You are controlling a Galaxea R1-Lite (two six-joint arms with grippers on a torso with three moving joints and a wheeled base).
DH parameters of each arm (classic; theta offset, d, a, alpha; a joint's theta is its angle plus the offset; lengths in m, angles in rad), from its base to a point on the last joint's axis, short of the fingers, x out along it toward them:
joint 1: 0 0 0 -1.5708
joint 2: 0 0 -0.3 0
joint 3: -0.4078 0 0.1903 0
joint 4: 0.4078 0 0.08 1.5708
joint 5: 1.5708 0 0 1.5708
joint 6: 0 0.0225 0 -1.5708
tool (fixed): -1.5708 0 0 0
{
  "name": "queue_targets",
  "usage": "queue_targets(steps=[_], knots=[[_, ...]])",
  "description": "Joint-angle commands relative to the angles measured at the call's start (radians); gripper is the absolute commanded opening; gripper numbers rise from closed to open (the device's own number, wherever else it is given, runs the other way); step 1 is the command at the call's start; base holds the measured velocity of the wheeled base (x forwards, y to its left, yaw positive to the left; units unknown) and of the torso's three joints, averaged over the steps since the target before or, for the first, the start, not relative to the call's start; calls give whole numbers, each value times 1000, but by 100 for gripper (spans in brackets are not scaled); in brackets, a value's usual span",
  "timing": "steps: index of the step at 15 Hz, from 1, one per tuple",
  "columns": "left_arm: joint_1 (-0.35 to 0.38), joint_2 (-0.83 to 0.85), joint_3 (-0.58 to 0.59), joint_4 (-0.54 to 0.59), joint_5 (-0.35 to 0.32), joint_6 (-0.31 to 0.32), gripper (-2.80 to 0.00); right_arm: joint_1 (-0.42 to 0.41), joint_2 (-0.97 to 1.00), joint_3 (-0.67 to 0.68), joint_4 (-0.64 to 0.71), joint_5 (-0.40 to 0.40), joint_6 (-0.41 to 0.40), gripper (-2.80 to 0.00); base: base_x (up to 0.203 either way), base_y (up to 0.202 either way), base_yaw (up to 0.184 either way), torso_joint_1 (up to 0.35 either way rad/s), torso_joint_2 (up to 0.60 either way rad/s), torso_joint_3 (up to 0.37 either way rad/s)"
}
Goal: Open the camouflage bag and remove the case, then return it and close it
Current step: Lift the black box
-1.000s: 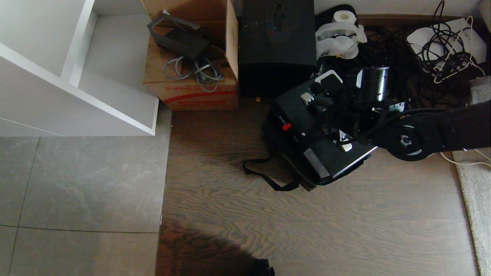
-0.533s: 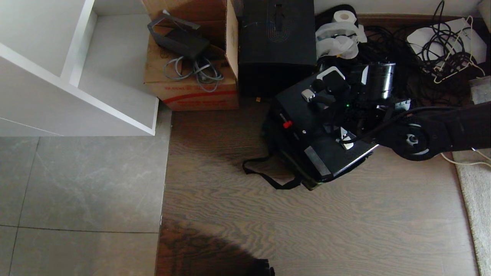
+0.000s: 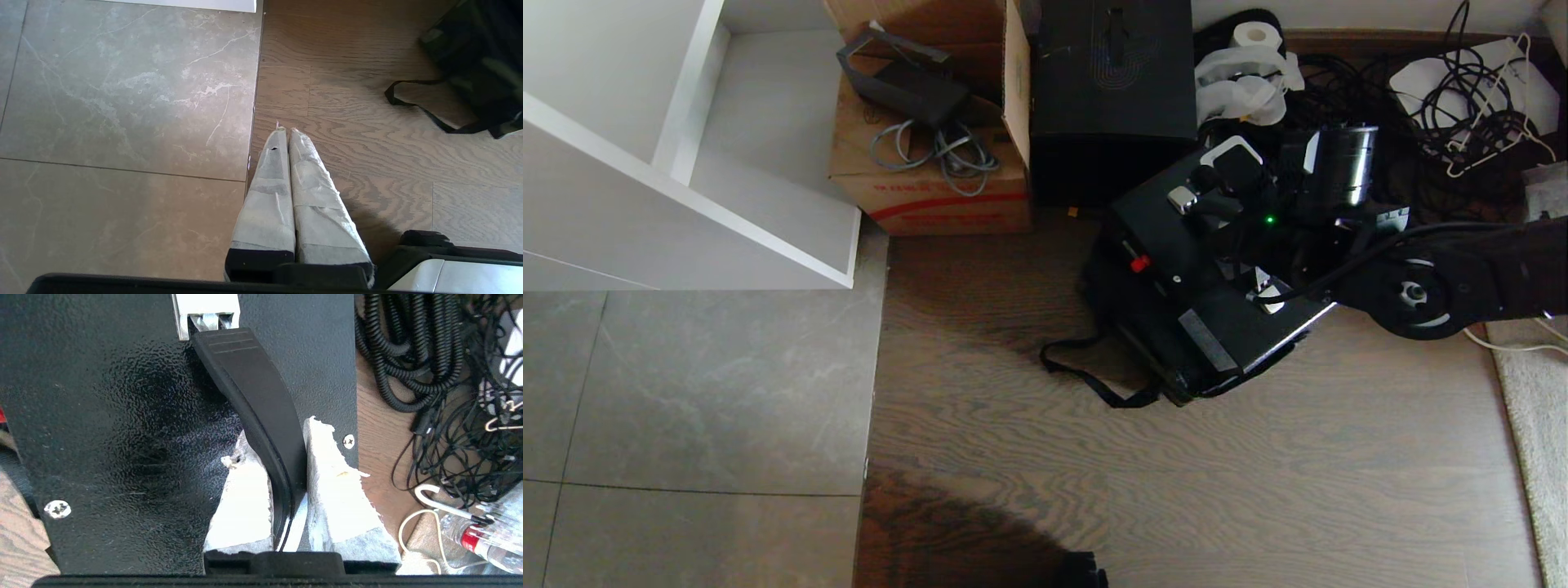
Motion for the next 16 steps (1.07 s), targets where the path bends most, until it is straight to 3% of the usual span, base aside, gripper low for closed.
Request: queue_targets(steps=[1, 16], knots=[[0, 0, 9, 0, 0, -1, -280, 3, -2, 12, -2, -1, -3, -280, 0, 0, 0, 0, 0, 0], [0, 0, 9, 0, 0, -1, -280, -20, -71, 16, -5, 10, -70, -280, 0, 0, 0, 0, 0, 0]])
